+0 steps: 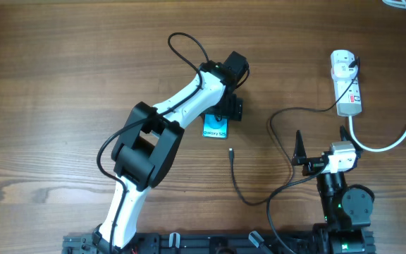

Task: Plug charger to phone and switch on socket
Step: 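Close the left gripper on the phone's top end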

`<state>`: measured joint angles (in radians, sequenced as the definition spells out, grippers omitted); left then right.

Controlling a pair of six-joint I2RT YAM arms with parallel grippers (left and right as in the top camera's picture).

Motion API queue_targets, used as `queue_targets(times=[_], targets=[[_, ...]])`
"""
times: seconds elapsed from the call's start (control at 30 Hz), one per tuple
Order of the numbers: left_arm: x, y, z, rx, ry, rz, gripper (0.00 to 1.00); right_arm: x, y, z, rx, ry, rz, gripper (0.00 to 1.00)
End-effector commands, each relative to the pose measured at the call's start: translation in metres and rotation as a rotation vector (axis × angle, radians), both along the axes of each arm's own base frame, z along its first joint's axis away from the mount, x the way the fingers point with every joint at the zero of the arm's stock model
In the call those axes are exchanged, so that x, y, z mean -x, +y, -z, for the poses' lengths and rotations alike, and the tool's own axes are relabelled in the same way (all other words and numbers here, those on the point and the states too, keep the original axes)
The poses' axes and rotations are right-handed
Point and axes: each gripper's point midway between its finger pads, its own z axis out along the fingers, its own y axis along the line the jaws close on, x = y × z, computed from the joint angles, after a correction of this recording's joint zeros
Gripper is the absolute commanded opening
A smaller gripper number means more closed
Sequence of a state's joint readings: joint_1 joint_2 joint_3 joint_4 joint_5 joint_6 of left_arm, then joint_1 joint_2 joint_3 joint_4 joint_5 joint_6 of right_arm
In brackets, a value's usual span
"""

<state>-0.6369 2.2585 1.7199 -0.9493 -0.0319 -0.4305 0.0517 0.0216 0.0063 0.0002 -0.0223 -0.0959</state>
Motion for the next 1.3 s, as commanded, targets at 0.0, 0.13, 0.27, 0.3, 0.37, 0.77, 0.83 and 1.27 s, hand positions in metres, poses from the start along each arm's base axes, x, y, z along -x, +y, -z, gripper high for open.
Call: queue_targets(times=[0.0,0.13,0.27,0.3,0.37,0.77,0.83,1.27], targets=[[0.0097,0.0053,0.0151,-0.019,0.038,0.005,1.0,0.0003,0.0025,-0.001,0.008,-0.006,-0.013,1.0],[0.0097,0.0053,0.0151,-0.019,0.038,0.005,1.0,0.0003,0.0025,-0.001,0.008,-0.006,-0.013,1.0],[0.0098,0.0052,0.0151,-0.018,0.038,0.005,1.0,0.0003,0.0025,-0.001,0.008,-0.006,-0.013,1.0],[0.0097,0.0053,0.0151,-0.019,0.038,0.005,1.0,0.0003,0.0025,-0.001,0.008,-0.006,-0.013,1.0],[0.0097,0.0053,0.0151,-0.019,0.038,0.005,1.0,0.0003,0.0025,-0.001,0.008,-0.006,-0.013,1.0],[0.0082,0.0041,0.015,-0.014,0.032,0.005,1.0,0.0003,0.0025,-0.001,0.009,-0.006,-0.013,1.0],[0.0082,0.0041,0.015,-0.014,0.032,0.005,1.0,0.0003,0.0025,-0.001,0.008,-0.006,-0.013,1.0],[0.0079,0.004,0.015,-0.013,0.031,0.005,0.98,0.0003,0.0025,-0.001,0.008,-0.006,-0.013,1.0]])
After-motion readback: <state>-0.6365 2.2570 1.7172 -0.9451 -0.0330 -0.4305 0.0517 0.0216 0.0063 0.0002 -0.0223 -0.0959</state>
